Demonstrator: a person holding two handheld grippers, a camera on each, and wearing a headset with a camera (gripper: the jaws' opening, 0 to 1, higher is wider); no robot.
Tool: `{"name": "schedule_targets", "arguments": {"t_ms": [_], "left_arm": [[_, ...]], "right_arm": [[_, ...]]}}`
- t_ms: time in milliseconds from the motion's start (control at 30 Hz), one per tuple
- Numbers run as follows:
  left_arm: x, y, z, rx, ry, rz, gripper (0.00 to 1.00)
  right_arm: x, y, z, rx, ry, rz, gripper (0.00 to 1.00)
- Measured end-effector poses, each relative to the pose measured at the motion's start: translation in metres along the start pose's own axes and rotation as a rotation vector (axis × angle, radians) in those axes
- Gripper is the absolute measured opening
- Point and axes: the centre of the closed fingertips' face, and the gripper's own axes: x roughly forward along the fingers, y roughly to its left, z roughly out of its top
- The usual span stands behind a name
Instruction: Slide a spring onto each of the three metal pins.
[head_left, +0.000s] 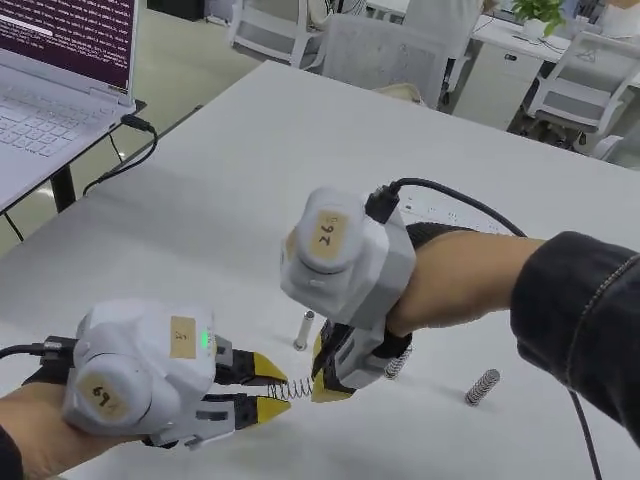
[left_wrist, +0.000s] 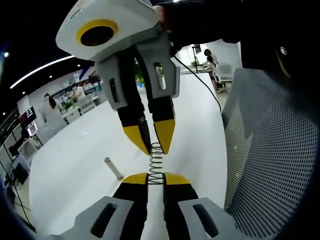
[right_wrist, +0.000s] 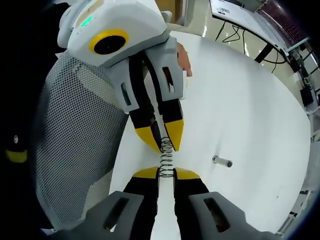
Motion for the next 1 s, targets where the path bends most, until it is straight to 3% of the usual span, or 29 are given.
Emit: {"name": "schedule_targets", "arguments": {"t_ms": [267,767,1000], "left_arm": [[0.000,0.003,0.001,-0.022,-0.010,0.010,0.03],[-0.003,0.008,0.009,-0.124,-0.085,0.019,0.03],[-0.002,0.008,0.012,-0.135,-0.101,0.018,0.03]], "right_arm": [[-0.012,-0.001,0.012,-0.013,-0.041,-0.024,0.08],[-0.026,-0.002,0.033,-0.056,-0.123,-0.070,0.08],[-0.029,-0.002,0.034,-0.058,-0.130,-0.072,0.07]]}}
